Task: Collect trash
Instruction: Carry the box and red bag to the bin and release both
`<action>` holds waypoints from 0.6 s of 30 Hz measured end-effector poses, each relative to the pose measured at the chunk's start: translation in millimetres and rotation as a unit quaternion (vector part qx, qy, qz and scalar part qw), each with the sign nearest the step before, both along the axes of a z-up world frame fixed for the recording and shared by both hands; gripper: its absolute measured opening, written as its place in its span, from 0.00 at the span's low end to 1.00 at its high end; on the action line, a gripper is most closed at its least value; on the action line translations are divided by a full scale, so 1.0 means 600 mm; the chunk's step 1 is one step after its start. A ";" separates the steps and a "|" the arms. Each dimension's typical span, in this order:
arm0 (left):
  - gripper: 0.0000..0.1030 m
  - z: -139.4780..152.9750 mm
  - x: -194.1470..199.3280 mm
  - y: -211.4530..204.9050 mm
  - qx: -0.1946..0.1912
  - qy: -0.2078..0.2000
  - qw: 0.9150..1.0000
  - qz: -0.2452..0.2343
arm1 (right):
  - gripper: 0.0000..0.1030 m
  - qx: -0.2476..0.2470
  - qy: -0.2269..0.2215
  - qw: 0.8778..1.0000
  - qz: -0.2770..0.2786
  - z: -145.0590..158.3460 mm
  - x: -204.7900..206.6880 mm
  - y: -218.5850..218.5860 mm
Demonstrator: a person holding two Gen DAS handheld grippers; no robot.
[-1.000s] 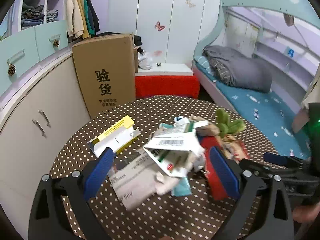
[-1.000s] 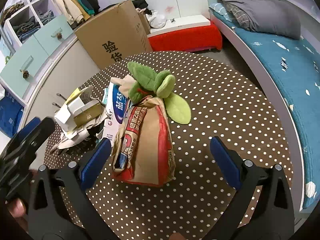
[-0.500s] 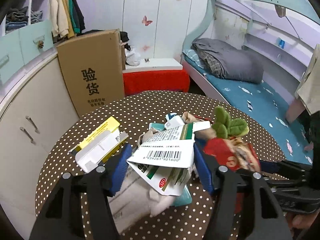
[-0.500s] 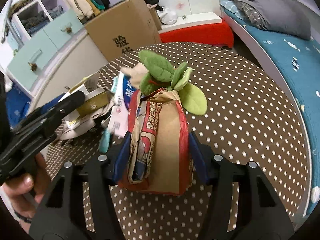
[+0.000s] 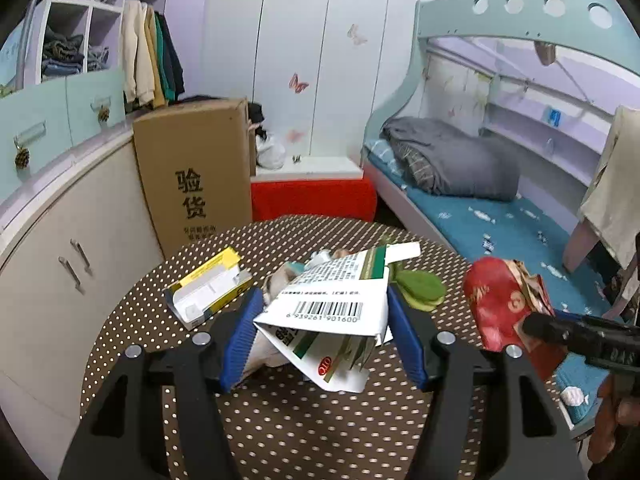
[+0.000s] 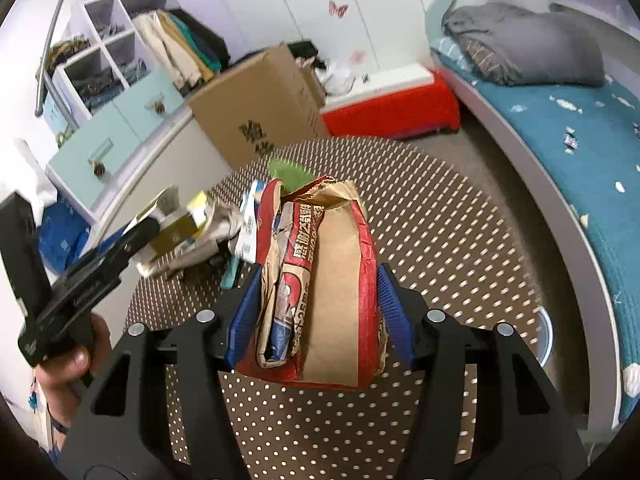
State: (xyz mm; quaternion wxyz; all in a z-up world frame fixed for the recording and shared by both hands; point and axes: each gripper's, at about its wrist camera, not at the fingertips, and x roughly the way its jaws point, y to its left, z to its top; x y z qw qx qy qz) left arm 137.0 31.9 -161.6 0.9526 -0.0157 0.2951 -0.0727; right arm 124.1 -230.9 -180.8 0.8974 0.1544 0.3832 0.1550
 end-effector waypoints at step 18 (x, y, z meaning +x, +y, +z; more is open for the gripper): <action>0.59 0.110 -0.029 -0.161 -0.052 -0.043 0.993 -0.095 | 0.55 0.024 -0.104 0.987 -0.122 0.128 -0.052 -0.204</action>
